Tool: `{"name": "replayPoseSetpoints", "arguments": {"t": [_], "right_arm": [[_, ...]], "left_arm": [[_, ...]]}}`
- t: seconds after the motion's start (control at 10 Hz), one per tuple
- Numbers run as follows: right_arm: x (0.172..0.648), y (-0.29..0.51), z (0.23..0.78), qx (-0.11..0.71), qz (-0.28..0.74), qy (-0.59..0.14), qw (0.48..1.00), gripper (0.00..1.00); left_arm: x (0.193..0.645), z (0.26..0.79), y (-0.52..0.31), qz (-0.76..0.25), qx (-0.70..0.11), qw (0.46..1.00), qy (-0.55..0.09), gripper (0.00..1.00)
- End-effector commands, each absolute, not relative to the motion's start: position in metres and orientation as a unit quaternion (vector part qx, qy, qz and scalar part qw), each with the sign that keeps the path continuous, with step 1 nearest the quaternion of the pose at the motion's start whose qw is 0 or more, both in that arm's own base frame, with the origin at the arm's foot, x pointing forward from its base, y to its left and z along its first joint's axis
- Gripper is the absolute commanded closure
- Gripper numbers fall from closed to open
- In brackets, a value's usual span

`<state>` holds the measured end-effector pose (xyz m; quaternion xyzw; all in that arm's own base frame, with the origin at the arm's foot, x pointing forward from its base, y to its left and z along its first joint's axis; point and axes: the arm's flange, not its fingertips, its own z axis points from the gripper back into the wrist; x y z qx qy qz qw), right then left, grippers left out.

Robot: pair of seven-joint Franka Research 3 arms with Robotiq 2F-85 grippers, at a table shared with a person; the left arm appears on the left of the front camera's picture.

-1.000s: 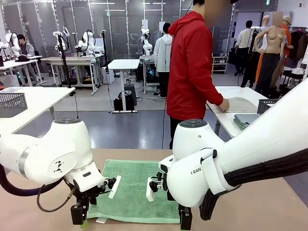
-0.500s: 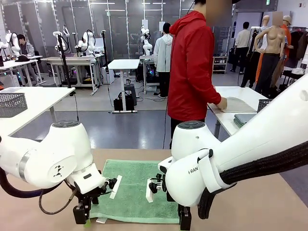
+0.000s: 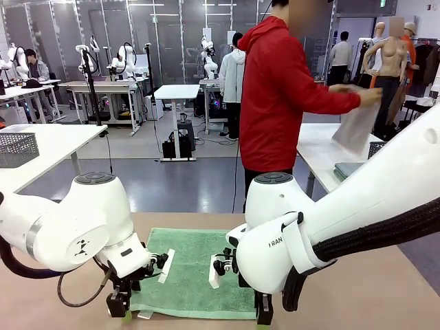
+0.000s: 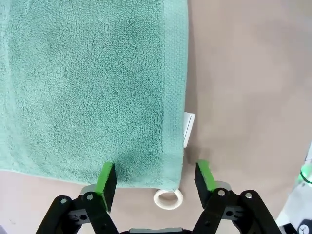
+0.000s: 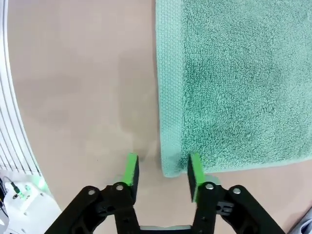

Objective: Fold the towels and place them in the basket.
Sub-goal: When a person lays out a Towel with hook on the table, fold it in half twice.

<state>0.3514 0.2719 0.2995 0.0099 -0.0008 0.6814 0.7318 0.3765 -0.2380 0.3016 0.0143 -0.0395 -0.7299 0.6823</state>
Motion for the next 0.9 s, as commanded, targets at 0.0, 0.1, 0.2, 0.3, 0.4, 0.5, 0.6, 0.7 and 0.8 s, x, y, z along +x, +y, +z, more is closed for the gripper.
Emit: {"name": "replayPoseSetpoints", "arguments": {"t": [0.0, 0.1, 0.2, 0.3, 0.4, 0.5, 0.6, 0.7, 0.8], "right_arm": [[0.3578, 0.2713, 0.2986, 0.011, 0.683, 0.002, 0.73, 0.51], [0.3586, 0.2709, 0.2981, 0.01, 0.683, 0.001, 0.731, 0.51], [0.3597, 0.2704, 0.2972, 0.011, 0.683, -0.002, 0.73, 0.51], [0.3605, 0.2702, 0.297, 0.011, 0.682, -0.003, 0.731, 0.51], [0.3612, 0.2703, 0.2967, 0.011, 0.682, -0.004, 0.731, 0.51], [0.362, 0.27, 0.2965, 0.012, 0.682, -0.005, 0.731, 0.51], [0.3627, 0.2698, 0.2958, 0.012, 0.682, -0.004, 0.731, 0.51], [0.3633, 0.2699, 0.2952, 0.014, 0.682, -0.003, 0.731, 0.51], [0.3649, 0.2702, 0.2941, 0.015, 0.681, 0.002, 0.732, 0.51]], "left_arm": [[0.3735, 0.2973, -0.2384, -0.722, 0.033, 0.689, -0.048, 0.19], [0.3739, 0.2971, -0.2385, -0.722, 0.033, 0.689, -0.048, 0.19], [0.3743, 0.2968, -0.2388, -0.722, 0.034, 0.689, -0.049, 0.19], [0.375, 0.2964, -0.2396, -0.722, 0.036, 0.689, -0.048, 0.19], [0.3758, 0.2964, -0.2399, -0.722, 0.037, 0.69, -0.048, 0.19], [0.3762, 0.2961, -0.2399, -0.721, 0.038, 0.69, -0.049, 0.19], [0.3767, 0.2959, -0.2395, -0.72, 0.04, 0.691, -0.051, 0.19], [0.3773, 0.2957, -0.2393, -0.72, 0.04, 0.691, -0.049, 0.19], [0.3787, 0.2955, -0.2394, -0.718, 0.042, 0.693, -0.043, 0.38]]}}
